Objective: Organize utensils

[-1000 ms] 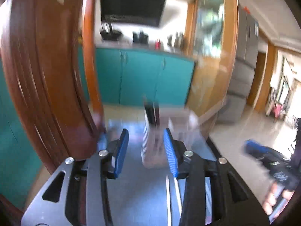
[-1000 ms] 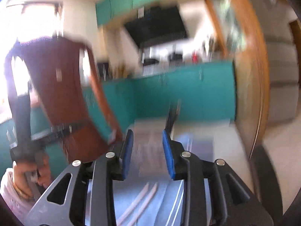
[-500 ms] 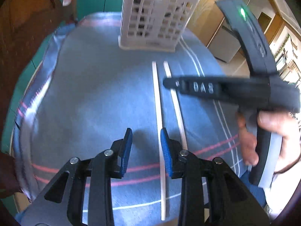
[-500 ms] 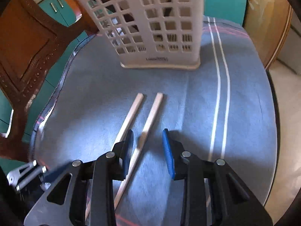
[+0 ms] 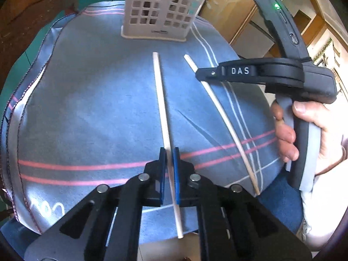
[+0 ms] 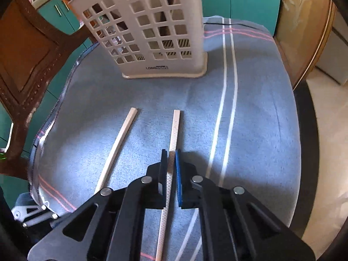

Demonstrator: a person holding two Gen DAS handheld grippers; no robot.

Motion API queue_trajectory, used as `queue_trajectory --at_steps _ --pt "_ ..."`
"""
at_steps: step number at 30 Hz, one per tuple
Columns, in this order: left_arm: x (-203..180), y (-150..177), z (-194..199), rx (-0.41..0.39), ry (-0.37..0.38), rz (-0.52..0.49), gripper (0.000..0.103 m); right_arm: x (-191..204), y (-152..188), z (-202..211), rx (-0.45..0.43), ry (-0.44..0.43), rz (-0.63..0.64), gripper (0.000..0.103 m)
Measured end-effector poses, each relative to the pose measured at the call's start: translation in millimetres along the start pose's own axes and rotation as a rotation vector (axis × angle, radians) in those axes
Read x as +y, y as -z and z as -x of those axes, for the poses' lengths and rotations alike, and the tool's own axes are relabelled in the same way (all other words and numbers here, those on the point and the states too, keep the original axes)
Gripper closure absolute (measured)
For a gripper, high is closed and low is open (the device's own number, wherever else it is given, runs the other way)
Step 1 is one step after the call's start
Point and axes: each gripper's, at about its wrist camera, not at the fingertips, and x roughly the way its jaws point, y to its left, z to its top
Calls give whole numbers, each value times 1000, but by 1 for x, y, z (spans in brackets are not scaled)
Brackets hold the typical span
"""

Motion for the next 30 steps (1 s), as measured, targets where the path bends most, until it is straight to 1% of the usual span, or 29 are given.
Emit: queue_trajectory --at_steps 3,5,6,8,13,15,17,19,20,22,24,26,29,30 --pt "4 -10 2 -20 -2 10 95 -1 4 2 -5 -14 -9 94" --pt "6 -19 1 -31 -1 11 86 -4 5 5 -9 -5 -1 91" --pt "8 -27 1 -45 -7 5 84 -4 5 5 -11 4 10 88" --pt "11 -44 -5 -51 -24 0 76 -2 3 6 -15 31 28 85" --pt "17 -83 -31 -31 -61 -12 74 1 -8 0 -22 68 15 82" --pt "16 -93 -40 -21 -76 -35 73 -3 -8 1 -31 81 15 78" --pt "15 -101 -47 -20 -88 -55 67 -10 -6 4 -39 69 15 75" --pt "15 -105 -52 -24 -77 -63 65 -12 -7 4 -52 62 17 74" --pt "15 -106 -52 -34 -67 -68 62 -12 -7 4 -66 63 22 74" --pt "14 -105 -53 -55 -28 -84 58 -15 -6 7 -88 59 24 74" --pt "14 -101 -53 -75 -15 -104 58 -25 -3 11 -107 31 -5 74" --pt "12 -97 -52 -82 -18 -130 58 -36 0 14 -128 -6 -51 74" --pt "11 -92 -50 -93 -39 -158 58 -50 1 21 -160 -23 -99 74" --pt "10 -91 -52 -95 -52 -160 61 -51 0 22 -169 -27 -104 74"
